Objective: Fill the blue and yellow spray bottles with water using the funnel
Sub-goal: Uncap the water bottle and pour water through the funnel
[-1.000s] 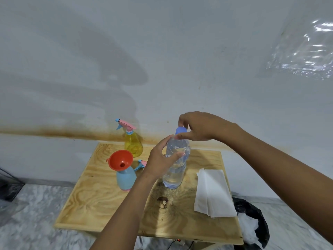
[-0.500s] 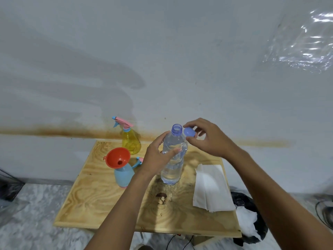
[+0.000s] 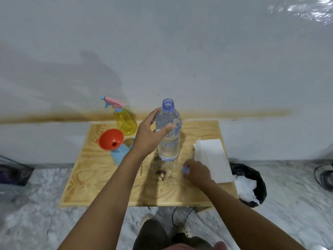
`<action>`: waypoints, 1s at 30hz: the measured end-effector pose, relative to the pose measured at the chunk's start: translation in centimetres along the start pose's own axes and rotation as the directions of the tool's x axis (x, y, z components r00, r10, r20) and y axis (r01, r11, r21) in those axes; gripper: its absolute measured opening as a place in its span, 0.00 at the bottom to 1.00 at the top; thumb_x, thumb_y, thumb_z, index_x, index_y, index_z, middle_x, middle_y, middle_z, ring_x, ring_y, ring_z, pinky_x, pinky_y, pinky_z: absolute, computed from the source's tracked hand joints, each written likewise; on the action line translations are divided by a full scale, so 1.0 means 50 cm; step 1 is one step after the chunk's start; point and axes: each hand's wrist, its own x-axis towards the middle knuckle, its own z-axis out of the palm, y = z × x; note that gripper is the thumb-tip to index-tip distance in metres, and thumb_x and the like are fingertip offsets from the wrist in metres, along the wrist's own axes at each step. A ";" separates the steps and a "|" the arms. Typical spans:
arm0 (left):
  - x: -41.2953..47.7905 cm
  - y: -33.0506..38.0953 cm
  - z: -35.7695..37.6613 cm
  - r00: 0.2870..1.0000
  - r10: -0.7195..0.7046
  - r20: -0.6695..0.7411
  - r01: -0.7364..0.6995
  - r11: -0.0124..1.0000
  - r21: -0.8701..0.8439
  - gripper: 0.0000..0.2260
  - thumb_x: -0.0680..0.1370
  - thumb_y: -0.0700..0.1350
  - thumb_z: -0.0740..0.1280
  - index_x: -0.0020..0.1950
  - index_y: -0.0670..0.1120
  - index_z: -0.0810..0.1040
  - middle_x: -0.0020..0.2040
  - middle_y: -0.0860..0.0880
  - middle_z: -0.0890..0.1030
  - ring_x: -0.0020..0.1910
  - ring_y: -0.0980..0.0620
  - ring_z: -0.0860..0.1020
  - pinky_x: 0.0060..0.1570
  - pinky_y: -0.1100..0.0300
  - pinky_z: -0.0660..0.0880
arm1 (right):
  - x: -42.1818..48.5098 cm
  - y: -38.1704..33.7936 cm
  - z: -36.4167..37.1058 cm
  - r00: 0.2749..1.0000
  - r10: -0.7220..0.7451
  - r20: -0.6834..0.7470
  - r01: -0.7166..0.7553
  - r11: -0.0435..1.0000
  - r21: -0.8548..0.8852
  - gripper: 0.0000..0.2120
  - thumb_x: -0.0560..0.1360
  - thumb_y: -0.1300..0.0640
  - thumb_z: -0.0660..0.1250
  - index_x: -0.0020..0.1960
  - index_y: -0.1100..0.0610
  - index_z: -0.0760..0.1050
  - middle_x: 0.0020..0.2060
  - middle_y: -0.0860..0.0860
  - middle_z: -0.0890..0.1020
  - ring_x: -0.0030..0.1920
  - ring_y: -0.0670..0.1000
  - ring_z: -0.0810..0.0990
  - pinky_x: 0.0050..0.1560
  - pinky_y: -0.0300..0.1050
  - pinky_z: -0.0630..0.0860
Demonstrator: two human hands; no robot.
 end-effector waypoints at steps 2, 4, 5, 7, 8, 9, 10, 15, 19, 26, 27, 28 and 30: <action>-0.001 0.002 0.000 1.000 -0.004 0.006 0.004 1.000 -0.010 0.30 0.73 0.47 0.77 0.72 0.52 0.72 0.65 0.57 0.79 0.65 0.60 0.75 0.53 0.72 0.76 | 0.007 -0.003 0.014 1.000 -0.001 -0.022 -0.001 0.997 -0.082 0.14 0.78 0.51 0.64 0.63 0.50 0.75 0.60 0.49 0.79 0.61 0.52 0.77 0.60 0.47 0.71; -0.003 0.006 0.000 1.000 -0.001 0.004 0.001 1.000 -0.025 0.29 0.73 0.46 0.77 0.72 0.51 0.73 0.64 0.56 0.80 0.65 0.60 0.76 0.52 0.72 0.76 | 0.010 -0.008 0.020 0.999 -0.012 -0.047 0.005 0.990 -0.141 0.15 0.78 0.52 0.64 0.64 0.50 0.75 0.62 0.49 0.78 0.62 0.52 0.76 0.61 0.48 0.70; -0.003 0.007 0.001 1.000 0.000 0.003 0.000 1.000 -0.031 0.29 0.73 0.46 0.77 0.72 0.51 0.73 0.64 0.56 0.80 0.65 0.61 0.76 0.52 0.72 0.75 | 0.011 -0.010 0.020 0.998 -0.019 -0.052 0.010 0.986 -0.165 0.15 0.78 0.52 0.64 0.65 0.50 0.75 0.63 0.49 0.77 0.63 0.52 0.75 0.62 0.48 0.69; -0.006 0.008 0.002 1.000 -0.004 0.000 0.004 0.999 -0.040 0.29 0.73 0.45 0.77 0.72 0.50 0.72 0.64 0.56 0.80 0.64 0.62 0.76 0.51 0.73 0.75 | 0.009 -0.012 0.015 0.999 -0.009 -0.047 0.001 0.986 -0.167 0.18 0.78 0.49 0.64 0.67 0.49 0.73 0.65 0.49 0.76 0.65 0.52 0.74 0.64 0.49 0.67; -0.008 0.009 0.002 1.000 -0.004 0.001 0.005 0.999 -0.044 0.29 0.73 0.44 0.77 0.72 0.50 0.72 0.64 0.56 0.79 0.64 0.63 0.76 0.51 0.74 0.75 | 0.008 -0.014 0.009 0.998 0.000 -0.066 -0.008 0.992 -0.128 0.20 0.77 0.46 0.65 0.68 0.49 0.72 0.66 0.49 0.76 0.66 0.52 0.73 0.64 0.49 0.67; -0.009 0.008 0.003 1.000 -0.003 0.004 0.003 0.999 -0.049 0.29 0.73 0.44 0.77 0.72 0.50 0.72 0.65 0.57 0.79 0.64 0.64 0.76 0.50 0.74 0.74 | 0.008 -0.016 0.001 0.995 0.009 -0.104 -0.014 0.999 -0.041 0.23 0.76 0.43 0.66 0.69 0.48 0.71 0.67 0.48 0.75 0.66 0.52 0.73 0.65 0.50 0.67; -0.010 0.006 0.003 1.000 -0.007 0.008 0.007 0.999 -0.051 0.29 0.73 0.45 0.77 0.72 0.51 0.72 0.65 0.58 0.79 0.64 0.64 0.76 0.51 0.73 0.75 | 0.006 -0.023 -0.013 0.987 0.007 -0.159 0.007 0.996 0.086 0.27 0.75 0.41 0.68 0.70 0.49 0.70 0.67 0.48 0.75 0.67 0.51 0.73 0.65 0.50 0.69; -0.031 -0.009 0.004 1.000 -0.012 0.021 0.013 0.999 -0.035 0.29 0.72 0.46 0.78 0.72 0.51 0.73 0.64 0.57 0.79 0.64 0.63 0.76 0.56 0.65 0.78 | -0.022 -0.097 -0.108 0.878 -0.175 -0.445 0.402 0.775 0.488 0.43 0.67 0.36 0.73 0.75 0.50 0.62 0.70 0.45 0.71 0.69 0.43 0.71 0.62 0.44 0.74; 0.005 0.001 -0.018 1.000 -0.019 0.024 0.020 1.000 -0.017 0.30 0.71 0.46 0.79 0.71 0.49 0.74 0.64 0.56 0.81 0.64 0.63 0.76 0.53 0.68 0.78 | 0.016 -0.168 -0.160 0.854 -0.313 -0.415 0.514 0.636 0.576 0.51 0.64 0.38 0.79 0.78 0.50 0.56 0.74 0.44 0.68 0.73 0.43 0.67 0.69 0.46 0.70; 0.040 0.027 -0.058 0.984 -0.064 0.166 0.059 0.998 0.033 0.26 0.71 0.46 0.78 0.68 0.54 0.77 0.61 0.62 0.81 0.65 0.63 0.75 0.51 0.70 0.75 | 0.056 -0.205 -0.158 0.837 -0.265 -0.479 0.537 0.568 0.624 0.49 0.64 0.48 0.82 0.77 0.52 0.58 0.70 0.36 0.69 0.71 0.41 0.70 0.69 0.46 0.72; 0.039 0.025 -0.060 0.982 -0.069 0.176 0.066 0.998 0.020 0.26 0.71 0.46 0.78 0.67 0.55 0.77 0.61 0.62 0.82 0.65 0.63 0.75 0.54 0.67 0.76 | 0.057 -0.204 -0.154 0.833 -0.270 -0.484 0.544 0.560 0.625 0.48 0.65 0.51 0.82 0.77 0.53 0.58 0.69 0.34 0.70 0.69 0.41 0.72 0.67 0.44 0.73; 0.038 0.023 -0.061 0.980 -0.073 0.186 0.071 0.997 0.015 0.25 0.71 0.46 0.78 0.67 0.55 0.78 0.61 0.62 0.82 0.66 0.63 0.75 0.57 0.64 0.76 | 0.056 -0.205 -0.154 0.827 -0.269 -0.493 0.551 0.558 0.620 0.47 0.65 0.55 0.82 0.76 0.54 0.59 0.68 0.34 0.71 0.68 0.41 0.73 0.66 0.44 0.74; 0.035 0.024 -0.061 0.975 -0.088 0.203 0.084 0.996 0.028 0.26 0.70 0.48 0.79 0.67 0.56 0.78 0.62 0.62 0.81 0.67 0.60 0.75 0.61 0.58 0.77 | 0.060 -0.201 -0.151 0.814 -0.257 -0.521 0.564 0.563 0.603 0.45 0.66 0.58 0.82 0.76 0.56 0.60 0.68 0.42 0.74 0.67 0.44 0.75 0.65 0.48 0.76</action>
